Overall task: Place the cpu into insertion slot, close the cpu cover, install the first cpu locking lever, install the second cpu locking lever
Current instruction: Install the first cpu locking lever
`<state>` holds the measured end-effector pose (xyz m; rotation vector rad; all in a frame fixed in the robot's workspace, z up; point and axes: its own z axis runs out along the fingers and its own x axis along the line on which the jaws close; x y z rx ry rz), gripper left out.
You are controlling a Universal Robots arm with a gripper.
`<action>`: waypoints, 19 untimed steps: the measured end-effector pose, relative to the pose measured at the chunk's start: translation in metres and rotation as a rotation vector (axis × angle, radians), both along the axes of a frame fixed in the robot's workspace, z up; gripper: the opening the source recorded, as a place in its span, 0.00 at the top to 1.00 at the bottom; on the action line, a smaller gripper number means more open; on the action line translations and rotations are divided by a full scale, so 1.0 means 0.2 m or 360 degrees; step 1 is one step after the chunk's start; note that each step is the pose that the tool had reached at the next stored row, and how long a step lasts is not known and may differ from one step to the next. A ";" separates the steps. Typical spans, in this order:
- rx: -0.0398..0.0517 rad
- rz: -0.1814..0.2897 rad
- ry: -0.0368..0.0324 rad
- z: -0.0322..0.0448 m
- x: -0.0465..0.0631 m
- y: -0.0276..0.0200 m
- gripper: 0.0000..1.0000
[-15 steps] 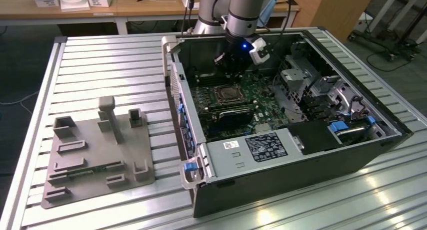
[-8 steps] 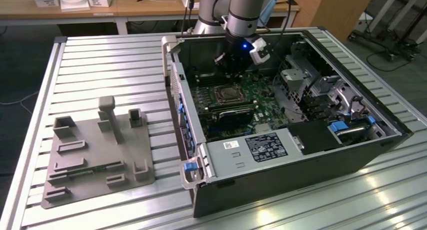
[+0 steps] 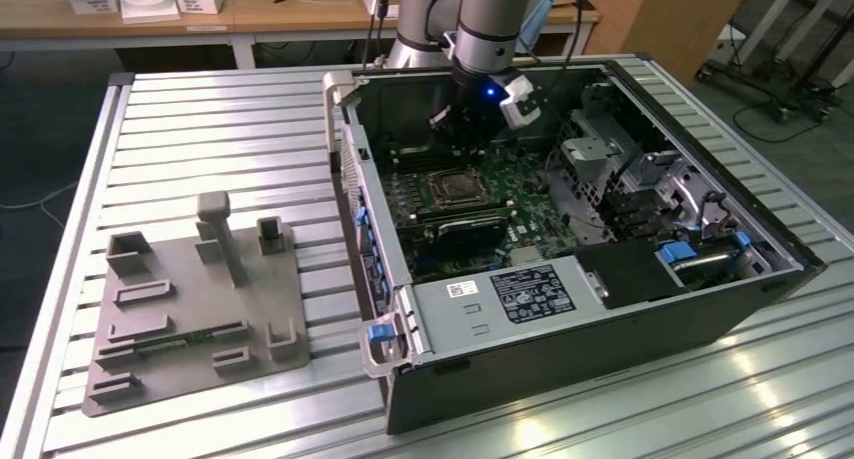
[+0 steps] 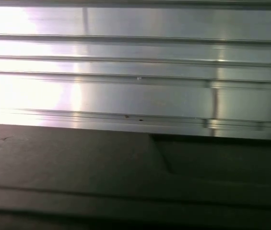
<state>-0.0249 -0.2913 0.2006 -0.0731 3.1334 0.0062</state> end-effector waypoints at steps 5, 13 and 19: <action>-0.0015 0.0000 0.0002 -0.002 0.00 0.000 0.90; -0.0036 0.0000 0.0006 -0.010 0.00 0.000 0.90; -0.0044 0.0000 0.0009 -0.018 0.00 0.000 0.90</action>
